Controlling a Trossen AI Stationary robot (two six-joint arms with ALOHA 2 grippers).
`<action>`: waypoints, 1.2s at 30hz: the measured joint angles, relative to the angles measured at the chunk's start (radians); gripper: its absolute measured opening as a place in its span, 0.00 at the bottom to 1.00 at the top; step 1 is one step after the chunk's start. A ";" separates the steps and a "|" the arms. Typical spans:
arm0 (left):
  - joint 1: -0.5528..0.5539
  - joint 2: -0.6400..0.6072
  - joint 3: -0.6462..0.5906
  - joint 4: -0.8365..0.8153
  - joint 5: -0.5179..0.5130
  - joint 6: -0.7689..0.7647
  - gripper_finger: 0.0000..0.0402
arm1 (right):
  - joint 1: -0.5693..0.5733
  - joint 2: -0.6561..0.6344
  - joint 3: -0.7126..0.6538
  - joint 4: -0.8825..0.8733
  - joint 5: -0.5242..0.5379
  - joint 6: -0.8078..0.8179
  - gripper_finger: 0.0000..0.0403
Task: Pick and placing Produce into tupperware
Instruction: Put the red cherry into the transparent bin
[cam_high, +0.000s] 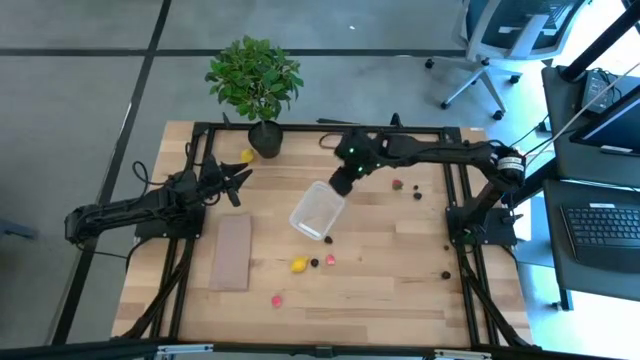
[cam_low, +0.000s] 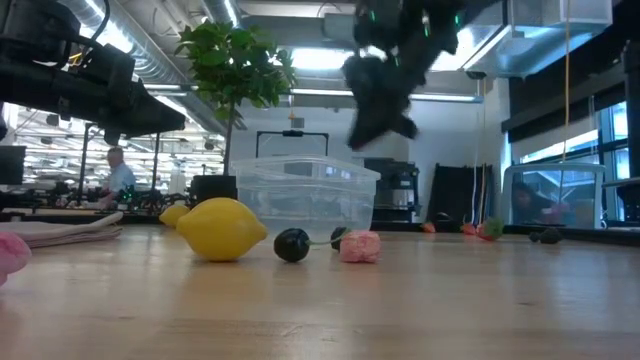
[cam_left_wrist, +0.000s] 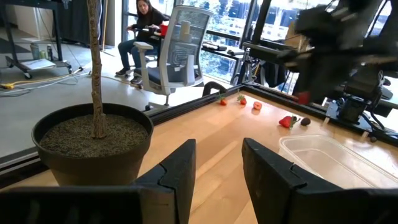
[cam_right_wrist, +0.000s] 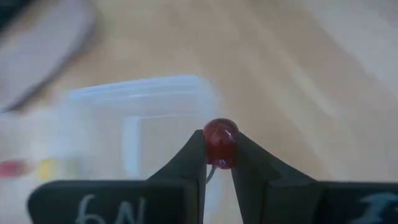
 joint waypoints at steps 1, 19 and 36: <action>0.000 0.000 0.000 0.000 0.000 0.000 0.31 | 0.027 0.000 0.017 0.005 -0.005 -0.011 0.14; 0.000 0.000 0.000 0.000 0.000 -0.002 0.31 | 0.194 0.226 0.052 0.072 0.104 -0.037 0.15; 0.000 0.000 0.000 0.000 0.000 -0.002 0.31 | 0.183 0.230 0.052 0.074 0.099 -0.030 0.38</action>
